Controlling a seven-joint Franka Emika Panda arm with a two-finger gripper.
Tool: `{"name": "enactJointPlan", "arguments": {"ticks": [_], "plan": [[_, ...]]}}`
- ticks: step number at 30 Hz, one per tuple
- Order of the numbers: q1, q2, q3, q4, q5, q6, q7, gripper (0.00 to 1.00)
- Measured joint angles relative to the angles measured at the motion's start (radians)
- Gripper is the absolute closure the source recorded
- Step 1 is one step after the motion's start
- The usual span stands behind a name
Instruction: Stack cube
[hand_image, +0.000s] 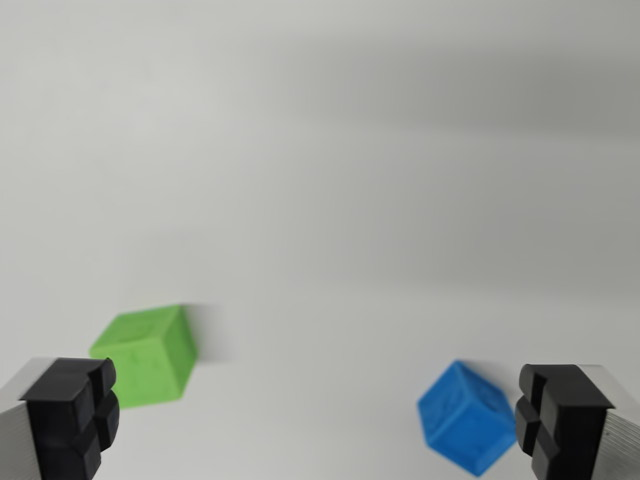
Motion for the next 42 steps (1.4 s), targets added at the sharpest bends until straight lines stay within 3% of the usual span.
{"name": "enactJointPlan", "arguments": {"ticks": [9,19,31,42], "plan": [[0.000,-0.008,-0.003,-0.021,0.000,0.011,0.010,0.00],[-0.003,-0.032,-0.013,-0.078,0.001,0.046,0.034,0.00],[-0.009,-0.067,-0.025,-0.161,0.003,0.099,0.073,0.00],[-0.016,-0.110,-0.044,-0.267,0.004,0.167,0.125,0.00]]}}
